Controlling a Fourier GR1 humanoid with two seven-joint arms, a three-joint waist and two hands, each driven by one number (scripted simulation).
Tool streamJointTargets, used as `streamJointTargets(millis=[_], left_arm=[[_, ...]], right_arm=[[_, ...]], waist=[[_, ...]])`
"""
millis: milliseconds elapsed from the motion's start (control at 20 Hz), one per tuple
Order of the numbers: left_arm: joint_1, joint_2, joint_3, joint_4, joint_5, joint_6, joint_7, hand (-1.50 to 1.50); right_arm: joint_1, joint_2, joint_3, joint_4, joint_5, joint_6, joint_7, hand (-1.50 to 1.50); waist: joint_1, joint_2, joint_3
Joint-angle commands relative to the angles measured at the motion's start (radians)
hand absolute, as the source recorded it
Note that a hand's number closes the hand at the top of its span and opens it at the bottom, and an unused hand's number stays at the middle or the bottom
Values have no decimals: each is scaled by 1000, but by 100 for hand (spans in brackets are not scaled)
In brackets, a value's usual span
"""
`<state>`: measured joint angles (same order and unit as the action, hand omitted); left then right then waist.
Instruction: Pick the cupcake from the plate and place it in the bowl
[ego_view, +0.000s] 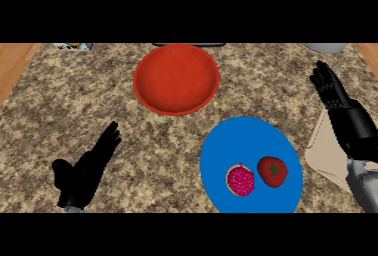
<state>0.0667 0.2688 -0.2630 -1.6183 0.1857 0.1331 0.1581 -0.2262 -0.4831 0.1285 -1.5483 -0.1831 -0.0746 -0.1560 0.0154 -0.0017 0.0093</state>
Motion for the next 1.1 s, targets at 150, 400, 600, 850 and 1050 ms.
streamJointTargets(millis=[150, 400, 600, 850, 1050], left_arm=[[-95, 32, 175, -85, 112, -35, -58, 0], [-108, 14, 254, -82, 184, -42, -123, 0], [-179, 47, 307, -15, 222, -120, -107, 0], [-192, 43, 327, 36, 227, -141, -139, 0], [-195, 22, 295, 6, 205, -108, -116, 0]], right_arm=[[-6, 145, 141, -63, -58, 32, 168, -150], [57, 36, 157, -12, 267, -214, 317, -150], [-23, 118, 177, -43, 354, -246, 332, -150], [-124, 10, 221, -74, 503, -158, 484, -150], [-248, -92, 290, -74, 457, 127, 711, -150]], waist=[[-3, 0, -11], [-26, -4, -15], [-15, 1, -10], [-15, 1, -11], [1, -1, -15]])
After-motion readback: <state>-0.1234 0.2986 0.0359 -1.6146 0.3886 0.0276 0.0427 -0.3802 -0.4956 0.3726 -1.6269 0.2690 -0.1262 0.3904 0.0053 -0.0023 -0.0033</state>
